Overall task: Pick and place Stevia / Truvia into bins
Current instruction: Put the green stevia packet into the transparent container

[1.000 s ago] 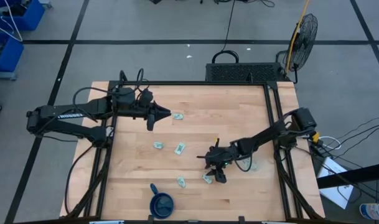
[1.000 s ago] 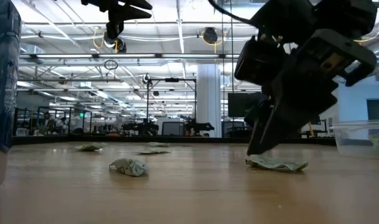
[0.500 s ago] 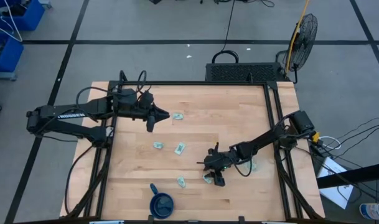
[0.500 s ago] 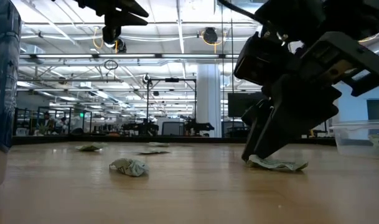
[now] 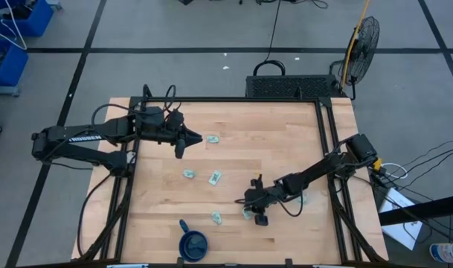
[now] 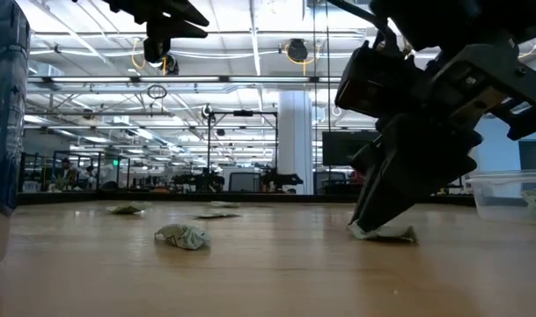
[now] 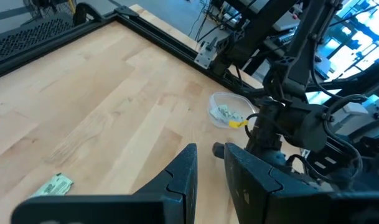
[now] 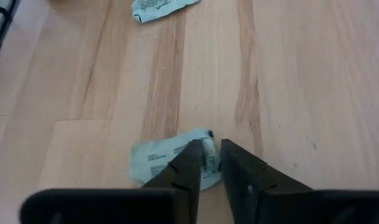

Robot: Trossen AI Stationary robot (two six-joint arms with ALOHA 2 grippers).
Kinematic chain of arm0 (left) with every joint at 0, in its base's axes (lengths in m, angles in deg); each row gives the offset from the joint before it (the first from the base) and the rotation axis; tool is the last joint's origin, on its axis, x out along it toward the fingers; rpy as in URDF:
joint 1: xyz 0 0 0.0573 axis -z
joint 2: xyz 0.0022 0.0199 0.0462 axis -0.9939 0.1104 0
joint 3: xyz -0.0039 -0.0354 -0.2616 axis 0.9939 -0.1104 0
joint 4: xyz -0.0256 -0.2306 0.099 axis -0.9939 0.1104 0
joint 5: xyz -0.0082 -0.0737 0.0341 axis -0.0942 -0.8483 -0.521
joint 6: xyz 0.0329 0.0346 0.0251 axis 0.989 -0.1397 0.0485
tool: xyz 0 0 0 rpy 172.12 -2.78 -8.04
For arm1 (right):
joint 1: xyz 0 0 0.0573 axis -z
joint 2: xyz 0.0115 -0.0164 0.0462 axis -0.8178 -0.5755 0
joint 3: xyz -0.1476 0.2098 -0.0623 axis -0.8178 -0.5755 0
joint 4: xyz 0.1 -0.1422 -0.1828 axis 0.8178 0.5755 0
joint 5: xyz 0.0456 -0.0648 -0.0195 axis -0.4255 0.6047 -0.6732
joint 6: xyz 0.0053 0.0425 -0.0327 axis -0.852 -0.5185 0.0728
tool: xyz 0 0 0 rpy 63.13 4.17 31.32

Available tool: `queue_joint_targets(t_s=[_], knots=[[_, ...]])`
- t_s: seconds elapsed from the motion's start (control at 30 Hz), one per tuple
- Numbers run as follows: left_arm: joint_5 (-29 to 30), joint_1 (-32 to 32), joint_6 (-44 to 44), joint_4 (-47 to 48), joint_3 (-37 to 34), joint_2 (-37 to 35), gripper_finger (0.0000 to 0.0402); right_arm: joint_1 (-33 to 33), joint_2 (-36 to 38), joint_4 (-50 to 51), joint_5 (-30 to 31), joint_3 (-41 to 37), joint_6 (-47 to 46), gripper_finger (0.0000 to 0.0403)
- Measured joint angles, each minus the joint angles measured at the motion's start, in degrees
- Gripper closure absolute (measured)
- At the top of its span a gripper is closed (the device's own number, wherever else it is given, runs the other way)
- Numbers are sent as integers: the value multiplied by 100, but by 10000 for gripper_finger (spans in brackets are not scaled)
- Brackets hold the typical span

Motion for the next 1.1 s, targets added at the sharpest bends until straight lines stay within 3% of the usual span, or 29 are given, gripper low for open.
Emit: queue_joint_targets(t_s=[0.17, 0.33, 0.57, 0.8, 0.87, 1.1], knots=[[0, -2, -29, -2, 0, 0, 316, -16, 235, -314, 99, -19, -18, 392], [0, -2, -39, -4, 0, 0, 316, 43, 922, 133, 130, -27, -106, 389], [2, -2, -38, -25, 0, 0, 316, 100, 2758, 2171, 219, -20, -429, 389], [2, 0, -38, -36, 0, 0, 316, 99, 4304, 6004, 403, -12, -1963, 376], [19, 0, -36, -46, 0, 0, 316, 105, 4539, 6696, 420, -14, -2285, 364], [135, 0, 6, -46, 0, 0, 316, 105, 4717, 6476, 398, -479, -2101, 315]])
